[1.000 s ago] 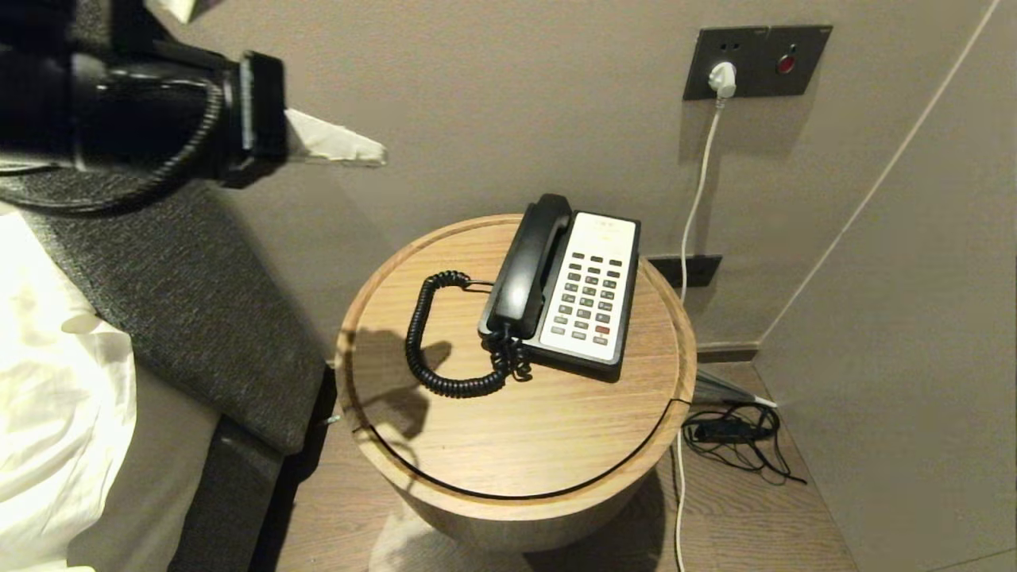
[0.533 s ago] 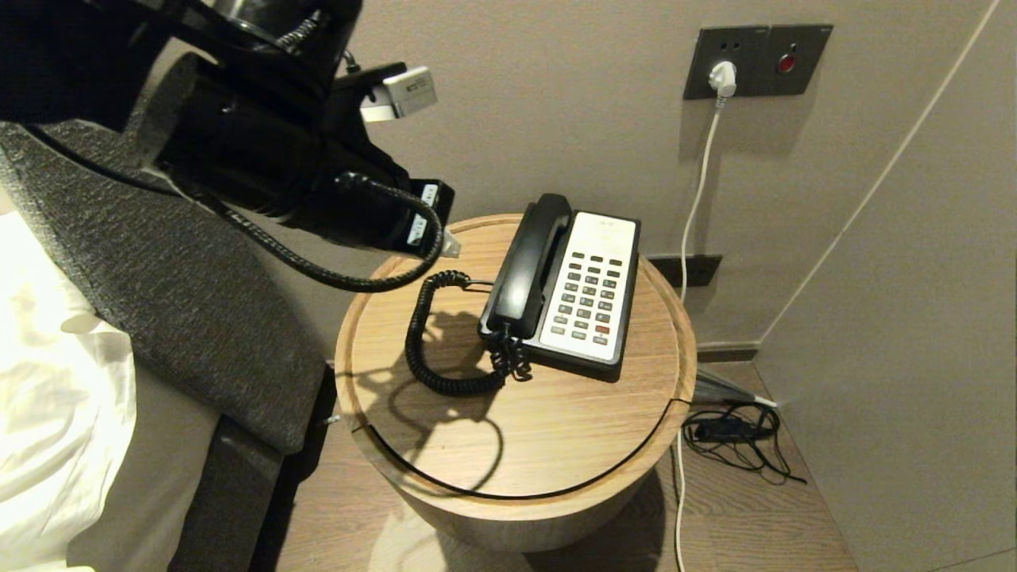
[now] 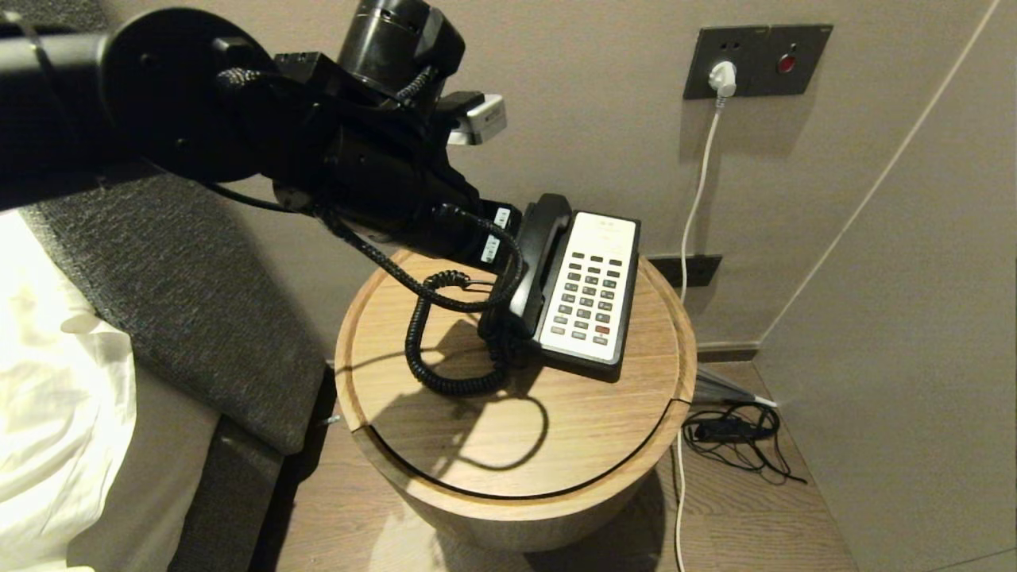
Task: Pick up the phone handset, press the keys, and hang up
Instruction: Pick up the desk phone handset
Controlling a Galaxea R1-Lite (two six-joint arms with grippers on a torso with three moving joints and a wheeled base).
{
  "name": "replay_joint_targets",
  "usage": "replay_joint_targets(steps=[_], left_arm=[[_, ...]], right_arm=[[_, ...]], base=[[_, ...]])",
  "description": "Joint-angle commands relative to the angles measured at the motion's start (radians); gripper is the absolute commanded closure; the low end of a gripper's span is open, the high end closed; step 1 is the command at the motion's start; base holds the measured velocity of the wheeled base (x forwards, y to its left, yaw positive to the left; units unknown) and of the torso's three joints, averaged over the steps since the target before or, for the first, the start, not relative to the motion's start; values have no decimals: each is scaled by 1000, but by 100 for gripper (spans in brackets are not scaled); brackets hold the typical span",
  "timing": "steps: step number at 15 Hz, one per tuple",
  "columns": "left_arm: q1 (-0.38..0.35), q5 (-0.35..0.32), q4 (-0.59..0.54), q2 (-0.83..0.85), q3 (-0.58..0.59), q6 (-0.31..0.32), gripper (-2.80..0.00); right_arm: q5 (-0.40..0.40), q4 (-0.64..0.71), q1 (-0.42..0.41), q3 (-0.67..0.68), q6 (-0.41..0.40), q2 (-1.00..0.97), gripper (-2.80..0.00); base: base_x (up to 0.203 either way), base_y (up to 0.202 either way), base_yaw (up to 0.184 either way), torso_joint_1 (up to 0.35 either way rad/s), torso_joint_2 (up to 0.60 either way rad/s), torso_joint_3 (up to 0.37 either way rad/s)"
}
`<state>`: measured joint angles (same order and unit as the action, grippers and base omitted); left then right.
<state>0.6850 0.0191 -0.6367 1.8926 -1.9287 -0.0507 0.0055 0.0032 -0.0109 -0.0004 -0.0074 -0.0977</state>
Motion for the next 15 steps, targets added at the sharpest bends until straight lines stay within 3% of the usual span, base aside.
replay_joint_targets(steps=[1,7,9,15], left_arm=[[11,3,4,16,-1,1,-280],[42,49,76,64,-1,-2,-280],[42,97,77,84,-1,12,-280],[31,102,147,125,-3,28,-280]], right_arm=[[1,0,0,0,0,-1,0],[1,0,0,0,0,-1,0],[1,0,0,0,0,-1,0],[1,0,0,0,0,-1,0]], base=[[0,0,0,0,0,0],[0,0,0,0,0,0],[0,0,0,0,0,0],[0,0,0,0,0,0]])
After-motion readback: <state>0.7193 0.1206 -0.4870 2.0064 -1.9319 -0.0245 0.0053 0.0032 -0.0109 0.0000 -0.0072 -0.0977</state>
